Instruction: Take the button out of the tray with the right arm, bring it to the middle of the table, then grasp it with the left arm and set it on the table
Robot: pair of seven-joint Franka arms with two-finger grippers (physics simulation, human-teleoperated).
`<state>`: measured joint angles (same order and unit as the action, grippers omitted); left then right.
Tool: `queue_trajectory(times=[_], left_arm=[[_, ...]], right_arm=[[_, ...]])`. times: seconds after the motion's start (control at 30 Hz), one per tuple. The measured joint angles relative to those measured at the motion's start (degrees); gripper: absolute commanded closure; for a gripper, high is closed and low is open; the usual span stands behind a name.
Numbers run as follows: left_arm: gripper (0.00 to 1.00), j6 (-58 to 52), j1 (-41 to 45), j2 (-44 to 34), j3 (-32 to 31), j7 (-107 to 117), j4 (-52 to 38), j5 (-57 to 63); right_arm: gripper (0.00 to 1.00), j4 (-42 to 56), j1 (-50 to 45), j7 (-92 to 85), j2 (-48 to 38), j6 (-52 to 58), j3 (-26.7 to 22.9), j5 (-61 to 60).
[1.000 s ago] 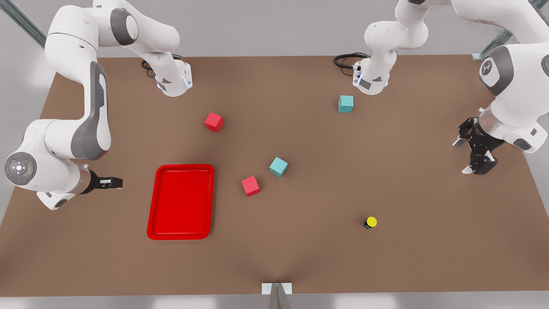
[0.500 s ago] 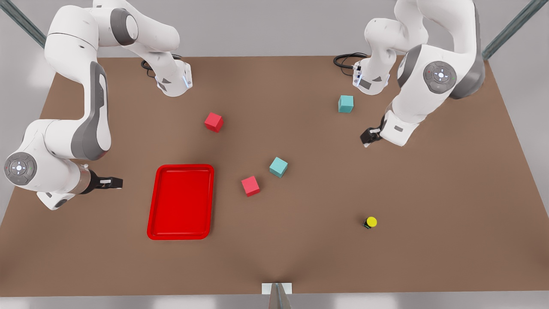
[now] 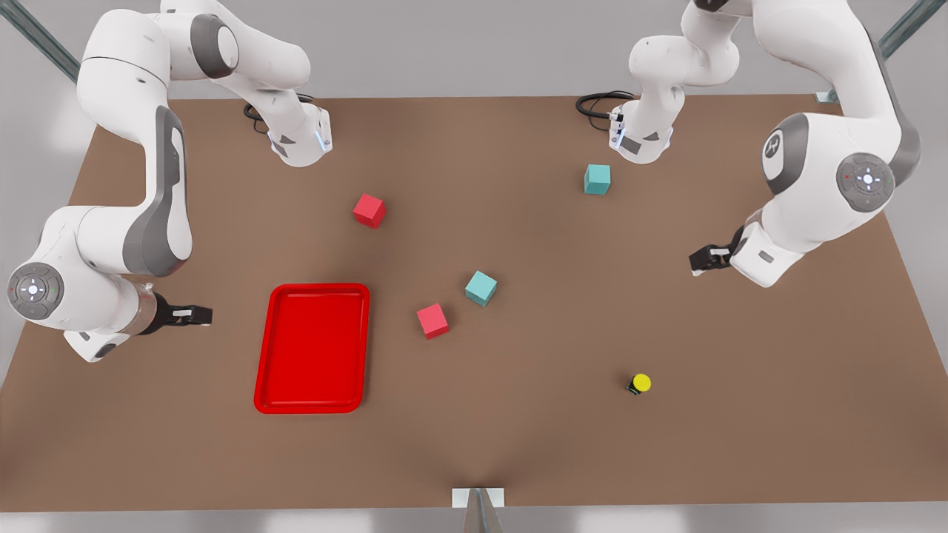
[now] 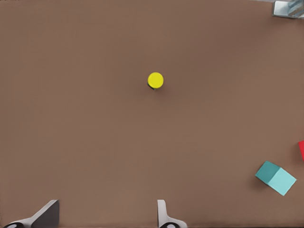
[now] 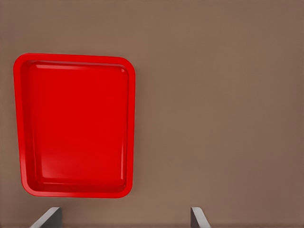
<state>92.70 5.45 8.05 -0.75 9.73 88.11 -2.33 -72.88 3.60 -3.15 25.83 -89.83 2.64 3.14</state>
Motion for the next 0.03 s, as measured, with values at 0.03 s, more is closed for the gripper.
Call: queue_trajectory(times=[0.03], left_arm=[[0.0,-0.1,-0.3,0.0,0.0,-0.9,0.0,0.0]], right_arm=[[0.0,0.0,0.0,0.0,0.0,0.0,0.0,0.0]])
